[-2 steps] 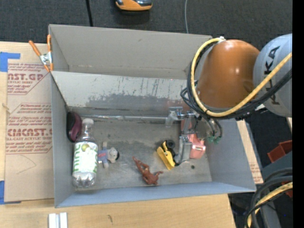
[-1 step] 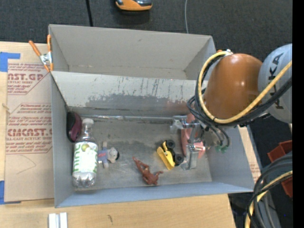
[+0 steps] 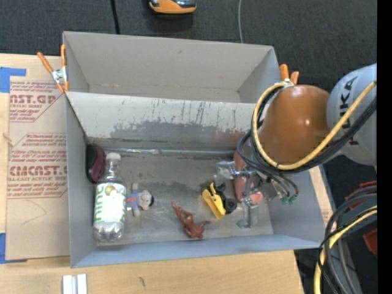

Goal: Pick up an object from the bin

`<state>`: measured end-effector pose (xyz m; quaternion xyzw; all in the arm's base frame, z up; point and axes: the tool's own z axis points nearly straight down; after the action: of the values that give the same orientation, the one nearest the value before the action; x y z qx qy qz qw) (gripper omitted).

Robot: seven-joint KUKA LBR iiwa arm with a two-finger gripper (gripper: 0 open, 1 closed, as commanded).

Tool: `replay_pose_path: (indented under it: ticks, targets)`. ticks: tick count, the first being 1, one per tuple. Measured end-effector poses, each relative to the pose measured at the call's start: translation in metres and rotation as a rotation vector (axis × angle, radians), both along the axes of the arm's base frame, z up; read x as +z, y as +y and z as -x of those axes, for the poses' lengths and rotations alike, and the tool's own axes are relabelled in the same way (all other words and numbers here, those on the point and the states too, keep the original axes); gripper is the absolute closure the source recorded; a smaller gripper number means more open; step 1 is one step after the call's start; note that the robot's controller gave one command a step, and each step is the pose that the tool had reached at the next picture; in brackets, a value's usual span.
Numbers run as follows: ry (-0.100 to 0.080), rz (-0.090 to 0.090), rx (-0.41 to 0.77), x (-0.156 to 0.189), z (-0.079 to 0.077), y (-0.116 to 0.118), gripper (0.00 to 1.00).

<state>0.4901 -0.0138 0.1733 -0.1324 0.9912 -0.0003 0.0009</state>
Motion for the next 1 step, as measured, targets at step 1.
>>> replay_pose_path:
  ticks: [1]
  targets:
    - [-0.001,-0.001,0.124,-0.0395,-0.0009,0.0084,0.00]
